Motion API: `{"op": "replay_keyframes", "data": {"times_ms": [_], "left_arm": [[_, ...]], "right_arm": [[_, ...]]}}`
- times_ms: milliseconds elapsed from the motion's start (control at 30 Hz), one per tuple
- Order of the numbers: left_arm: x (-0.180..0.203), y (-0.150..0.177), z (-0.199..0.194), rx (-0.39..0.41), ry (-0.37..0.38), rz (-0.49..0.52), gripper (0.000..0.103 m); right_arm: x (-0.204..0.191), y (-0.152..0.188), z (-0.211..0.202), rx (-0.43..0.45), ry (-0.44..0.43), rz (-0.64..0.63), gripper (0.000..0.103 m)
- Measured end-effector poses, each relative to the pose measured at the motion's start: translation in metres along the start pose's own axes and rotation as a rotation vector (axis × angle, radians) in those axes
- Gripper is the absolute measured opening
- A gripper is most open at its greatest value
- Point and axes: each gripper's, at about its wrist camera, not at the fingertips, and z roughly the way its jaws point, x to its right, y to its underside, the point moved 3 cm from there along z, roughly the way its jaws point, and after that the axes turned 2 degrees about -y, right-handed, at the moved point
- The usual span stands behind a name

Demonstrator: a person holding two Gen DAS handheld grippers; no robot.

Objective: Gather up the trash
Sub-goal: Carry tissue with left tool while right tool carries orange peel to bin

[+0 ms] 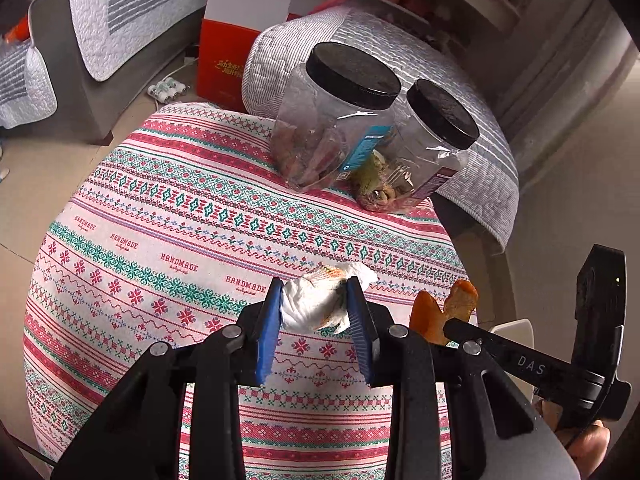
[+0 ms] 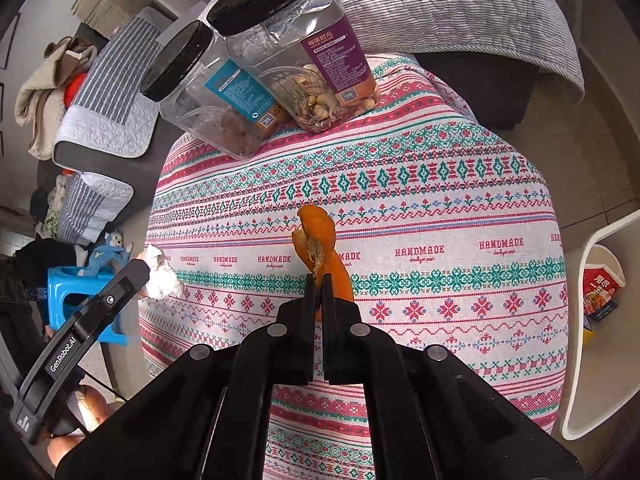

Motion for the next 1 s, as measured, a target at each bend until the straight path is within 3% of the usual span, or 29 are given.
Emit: {"op": "replay_keyframes", "data": {"times_ms": [333,700,1000], "left_arm": [[0.089,0.045,-0.021,0.052,-0.053,0.261,0.032],[0.131,0.076,-0.060,0.108,-0.016,0.326,0.033],[0.194,0.101,-0.064,0.123,0.078,0.384,0.033]], "right_arm": [[0.023,0.029,-0.100,0.120,0.050,-0.098,0.002],[0.039,0.064,-0.162,0.210,0.088,-0.191,0.002],[0.090,0.078,-0.196,0.250,0.150,-0.159,0.002]]}}
